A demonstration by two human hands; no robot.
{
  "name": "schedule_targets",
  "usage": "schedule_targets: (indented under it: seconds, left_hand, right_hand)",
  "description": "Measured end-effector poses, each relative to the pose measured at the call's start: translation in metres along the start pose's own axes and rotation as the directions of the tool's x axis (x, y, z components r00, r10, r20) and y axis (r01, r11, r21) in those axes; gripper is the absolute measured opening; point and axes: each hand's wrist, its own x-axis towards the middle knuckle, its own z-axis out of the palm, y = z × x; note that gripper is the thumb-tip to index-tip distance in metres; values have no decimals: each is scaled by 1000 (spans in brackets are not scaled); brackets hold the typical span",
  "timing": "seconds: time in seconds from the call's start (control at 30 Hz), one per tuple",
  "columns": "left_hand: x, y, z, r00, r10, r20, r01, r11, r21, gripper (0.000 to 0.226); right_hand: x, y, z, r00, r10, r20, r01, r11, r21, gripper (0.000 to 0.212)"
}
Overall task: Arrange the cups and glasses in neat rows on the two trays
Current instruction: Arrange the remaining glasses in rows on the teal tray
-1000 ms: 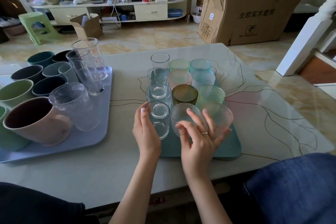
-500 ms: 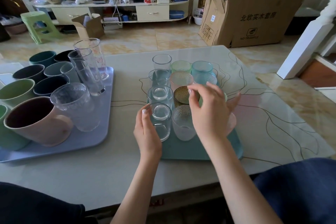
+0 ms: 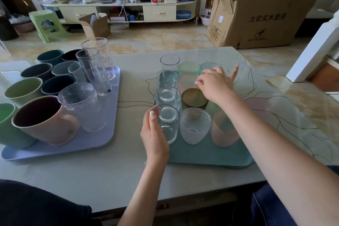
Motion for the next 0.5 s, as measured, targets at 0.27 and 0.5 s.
schedule_targets:
  seconds: [0.27, 0.5]
  left_hand:
    - [0, 0, 0, 1000, -6, 6, 6, 1000, 0, 33]
    - [0, 2, 0, 1000, 0, 10, 0, 1000, 1, 31]
  right_hand:
    - [1, -4, -1, 1000, -1, -10, 1, 1000, -25, 31]
    - [-3, 6, 2, 995, 31, -98, -13, 984, 180, 32]
